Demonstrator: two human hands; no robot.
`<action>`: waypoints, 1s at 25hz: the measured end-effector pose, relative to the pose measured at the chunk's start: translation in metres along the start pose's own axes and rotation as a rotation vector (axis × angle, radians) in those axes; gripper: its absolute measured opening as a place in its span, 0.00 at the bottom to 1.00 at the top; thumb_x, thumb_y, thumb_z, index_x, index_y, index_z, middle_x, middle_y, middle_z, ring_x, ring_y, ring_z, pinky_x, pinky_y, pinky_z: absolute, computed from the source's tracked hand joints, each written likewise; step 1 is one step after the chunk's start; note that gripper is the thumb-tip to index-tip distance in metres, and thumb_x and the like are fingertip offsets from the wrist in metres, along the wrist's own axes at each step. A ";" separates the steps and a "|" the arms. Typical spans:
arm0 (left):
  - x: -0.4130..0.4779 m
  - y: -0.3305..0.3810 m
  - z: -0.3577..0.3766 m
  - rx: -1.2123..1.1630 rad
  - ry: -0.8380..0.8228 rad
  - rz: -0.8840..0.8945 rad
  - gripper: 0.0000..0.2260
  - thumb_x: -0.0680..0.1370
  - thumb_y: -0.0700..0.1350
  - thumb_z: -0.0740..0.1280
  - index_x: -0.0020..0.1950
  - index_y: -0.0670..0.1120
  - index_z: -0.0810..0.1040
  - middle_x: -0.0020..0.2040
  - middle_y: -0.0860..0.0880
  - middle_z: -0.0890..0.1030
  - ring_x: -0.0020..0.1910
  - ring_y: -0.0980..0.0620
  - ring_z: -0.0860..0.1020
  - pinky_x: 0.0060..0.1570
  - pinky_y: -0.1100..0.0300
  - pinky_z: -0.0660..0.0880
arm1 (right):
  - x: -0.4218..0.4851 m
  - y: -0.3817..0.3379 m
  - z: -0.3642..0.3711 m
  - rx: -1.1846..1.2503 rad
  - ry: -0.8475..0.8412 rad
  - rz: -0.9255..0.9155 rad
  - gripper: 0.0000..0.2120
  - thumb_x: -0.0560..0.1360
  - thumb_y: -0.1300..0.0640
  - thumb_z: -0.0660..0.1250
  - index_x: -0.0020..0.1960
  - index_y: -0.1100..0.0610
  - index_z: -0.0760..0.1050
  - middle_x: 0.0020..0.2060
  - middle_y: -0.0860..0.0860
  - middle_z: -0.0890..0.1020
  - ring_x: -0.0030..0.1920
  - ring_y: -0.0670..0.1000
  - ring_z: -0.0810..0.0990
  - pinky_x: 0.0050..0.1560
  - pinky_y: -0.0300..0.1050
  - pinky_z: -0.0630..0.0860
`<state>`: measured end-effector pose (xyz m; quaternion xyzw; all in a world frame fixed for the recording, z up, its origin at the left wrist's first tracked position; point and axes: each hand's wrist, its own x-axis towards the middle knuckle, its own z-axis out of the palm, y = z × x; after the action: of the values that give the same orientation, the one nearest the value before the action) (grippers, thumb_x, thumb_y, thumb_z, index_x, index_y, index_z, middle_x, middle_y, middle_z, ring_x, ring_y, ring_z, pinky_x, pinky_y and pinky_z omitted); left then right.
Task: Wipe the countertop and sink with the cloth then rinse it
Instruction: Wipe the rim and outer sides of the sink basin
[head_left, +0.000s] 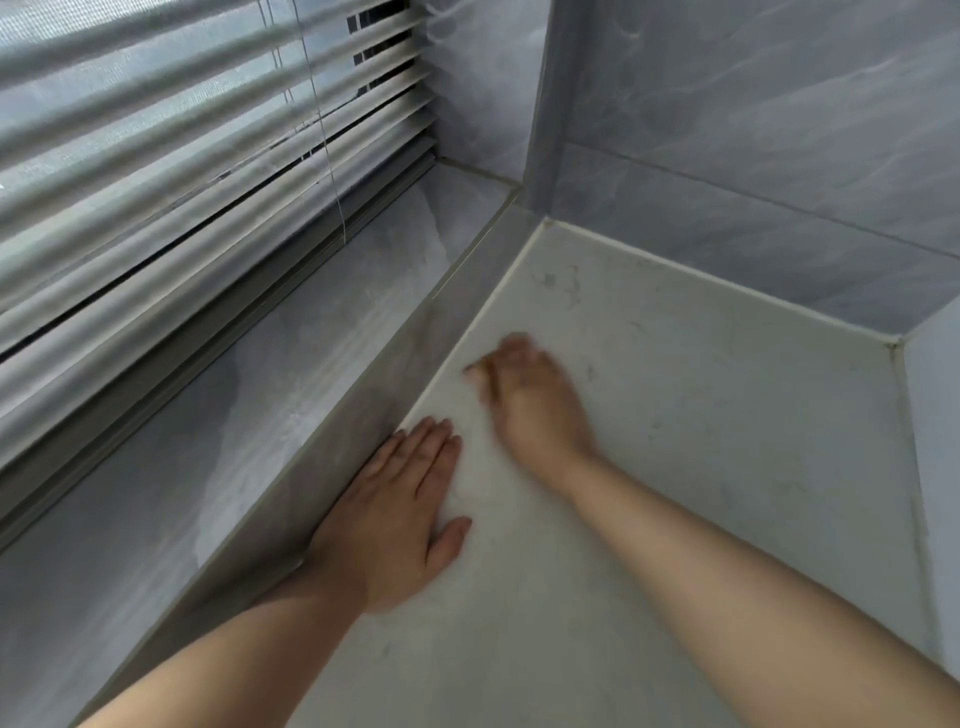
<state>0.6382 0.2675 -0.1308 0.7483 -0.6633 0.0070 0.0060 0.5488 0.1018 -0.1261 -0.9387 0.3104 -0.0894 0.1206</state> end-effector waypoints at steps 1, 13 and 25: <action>0.000 0.000 0.000 0.000 -0.001 -0.002 0.30 0.75 0.58 0.54 0.68 0.38 0.70 0.67 0.40 0.72 0.69 0.48 0.64 0.67 0.55 0.54 | -0.015 -0.014 0.012 0.018 -0.039 -0.154 0.18 0.76 0.58 0.58 0.63 0.62 0.76 0.64 0.61 0.76 0.65 0.58 0.74 0.66 0.48 0.68; 0.009 0.007 -0.001 -0.004 0.014 -0.028 0.25 0.73 0.55 0.55 0.58 0.39 0.77 0.58 0.40 0.78 0.60 0.43 0.74 0.61 0.52 0.63 | 0.027 0.017 -0.001 0.018 -0.037 0.053 0.23 0.81 0.56 0.50 0.76 0.54 0.57 0.77 0.52 0.57 0.76 0.49 0.51 0.73 0.46 0.44; 0.103 0.021 0.007 -0.043 0.053 -0.174 0.34 0.74 0.59 0.43 0.73 0.39 0.62 0.74 0.43 0.62 0.73 0.47 0.61 0.70 0.55 0.49 | 0.078 0.084 -0.017 -0.102 -0.023 0.272 0.24 0.83 0.53 0.45 0.78 0.55 0.49 0.78 0.53 0.49 0.77 0.51 0.43 0.75 0.49 0.40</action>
<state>0.6299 0.1624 -0.1358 0.8022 -0.5956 0.0118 0.0401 0.5591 -0.0132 -0.1268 -0.8939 0.4373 -0.0454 0.0875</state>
